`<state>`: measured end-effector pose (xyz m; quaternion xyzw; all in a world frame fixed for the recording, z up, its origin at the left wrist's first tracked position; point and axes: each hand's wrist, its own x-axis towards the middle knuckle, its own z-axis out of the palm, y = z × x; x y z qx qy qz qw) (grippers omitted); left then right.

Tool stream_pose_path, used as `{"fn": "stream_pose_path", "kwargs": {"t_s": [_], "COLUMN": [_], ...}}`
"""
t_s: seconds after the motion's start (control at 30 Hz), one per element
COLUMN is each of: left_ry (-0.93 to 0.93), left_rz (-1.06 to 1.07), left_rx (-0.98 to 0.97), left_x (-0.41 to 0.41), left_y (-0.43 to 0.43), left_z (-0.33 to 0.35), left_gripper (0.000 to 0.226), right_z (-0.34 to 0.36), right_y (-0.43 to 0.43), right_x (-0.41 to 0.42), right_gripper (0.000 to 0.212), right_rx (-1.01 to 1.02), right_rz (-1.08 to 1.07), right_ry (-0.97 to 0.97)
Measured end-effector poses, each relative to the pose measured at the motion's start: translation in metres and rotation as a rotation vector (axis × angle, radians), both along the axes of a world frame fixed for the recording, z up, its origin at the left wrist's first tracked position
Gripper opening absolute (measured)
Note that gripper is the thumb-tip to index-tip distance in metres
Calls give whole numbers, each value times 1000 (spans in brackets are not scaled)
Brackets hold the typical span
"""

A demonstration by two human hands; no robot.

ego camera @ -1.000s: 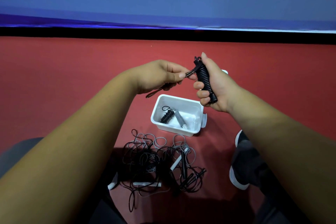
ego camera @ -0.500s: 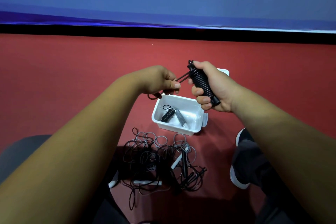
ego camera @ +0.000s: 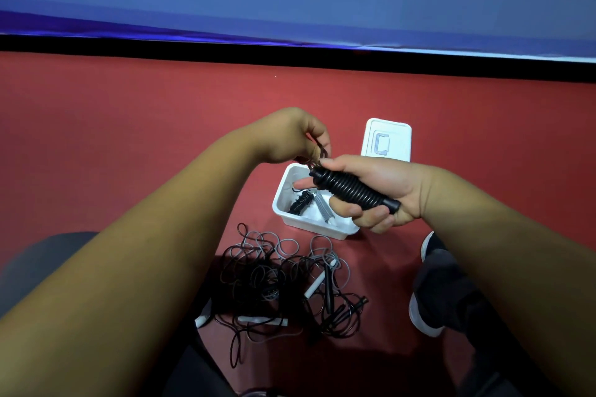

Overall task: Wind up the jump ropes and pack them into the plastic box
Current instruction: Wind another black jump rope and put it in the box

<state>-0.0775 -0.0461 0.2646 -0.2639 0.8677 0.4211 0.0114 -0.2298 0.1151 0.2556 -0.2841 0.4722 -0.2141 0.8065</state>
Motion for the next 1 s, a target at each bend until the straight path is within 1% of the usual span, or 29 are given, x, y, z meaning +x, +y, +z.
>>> {"fn": "stream_pose_path", "kwargs": {"t_s": [0.13,0.27,0.33,0.47,0.53,0.6,0.73,0.8,0.87,0.93,1.0], "left_ry": [42,63,95,145,136,127,186,215,222,222,236], "left_rz": [21,42,56,96,102,103,115,127,135,150,166], "left_rx": [-45,-83,-74,-15,30,59,170,201,176,144,130], "left_x": [-7,-12,-12,-11,-8,-6,-4,-5,-6,-7,-8], "left_y": [6,10,12,8,4,1,0,0,0,1,2], "left_z": [12,20,22,23,22,20,15,13,11,11,11], "left_gripper": [16,21,22,27,33,36,34,31,33,34,27], "right_z": [-3,-8,-11,-15,-19,-22,-23,-23,-23,-23,-21], "right_y": [0,-2,-3,-4,-5,-5,-9,-11,-12,-14,-15], "right_x": [-2,0,0,2,4,4,3,1,0,-2,-4], "right_gripper": [56,41,39,46,47,43,38,33,30,33,35], "right_rx": [-5,-7,-8,-1,-4,-21,-74,-84,-74,-67,-66], "right_rz": [8,-54,-88,-168,-245,-317,-447,-491,-530,-567,-592], "right_ry": [64,130,176,310,381,414,389,330,232,160,121]}}
